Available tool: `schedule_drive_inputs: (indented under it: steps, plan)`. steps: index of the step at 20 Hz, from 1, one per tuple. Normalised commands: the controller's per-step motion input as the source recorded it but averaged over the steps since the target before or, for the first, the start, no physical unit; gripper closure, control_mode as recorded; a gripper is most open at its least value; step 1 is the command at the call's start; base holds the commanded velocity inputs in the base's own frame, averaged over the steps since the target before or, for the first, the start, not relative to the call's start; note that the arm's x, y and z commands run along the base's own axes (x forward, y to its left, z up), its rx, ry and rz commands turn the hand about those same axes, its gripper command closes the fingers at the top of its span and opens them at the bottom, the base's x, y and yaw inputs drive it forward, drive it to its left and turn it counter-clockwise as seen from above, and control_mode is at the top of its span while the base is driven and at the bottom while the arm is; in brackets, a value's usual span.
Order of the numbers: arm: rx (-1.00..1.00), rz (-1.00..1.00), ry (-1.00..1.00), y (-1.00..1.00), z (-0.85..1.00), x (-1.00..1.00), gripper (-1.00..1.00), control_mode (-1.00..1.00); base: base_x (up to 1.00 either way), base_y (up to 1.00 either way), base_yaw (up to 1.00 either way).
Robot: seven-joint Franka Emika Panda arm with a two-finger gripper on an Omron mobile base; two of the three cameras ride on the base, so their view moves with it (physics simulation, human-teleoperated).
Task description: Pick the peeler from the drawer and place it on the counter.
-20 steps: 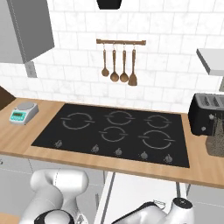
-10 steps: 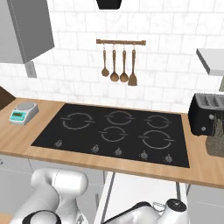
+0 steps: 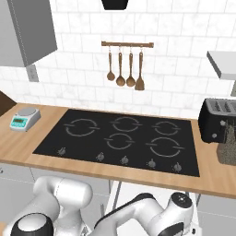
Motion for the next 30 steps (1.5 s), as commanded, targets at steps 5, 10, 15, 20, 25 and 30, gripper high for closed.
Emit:
schedule_drive_inputs:
  steps: [5, 10, 15, 20, 25, 30]
  plan:
    - [0.00, 0.13, -0.11, 0.58, -0.06, 0.36, -1.00, -1.00, 0.00, 0.00, 0.00]
    - [0.00, 0.04, -0.01, 0.16, -0.25, 0.38, -1.00, -1.00, 0.00, 0.00, 0.00]
    - [-0.01, 0.00, 0.00, -0.03, -0.32, 0.36, -1.00, -1.00, 0.00, 0.00, 0.00]
    - [0.00, 0.00, 0.09, -0.26, -0.04, 0.09, -1.00, -1.00, 0.00, 0.00, 0.00]
    - [0.00, 0.00, 0.08, -0.35, -0.21, 0.05, -1.00, -1.00, 0.00, 0.00, 0.00]
    - [0.00, 0.00, 0.02, -0.10, -0.36, 0.04, -1.00, -1.00, 0.00, 0.00, 0.00]
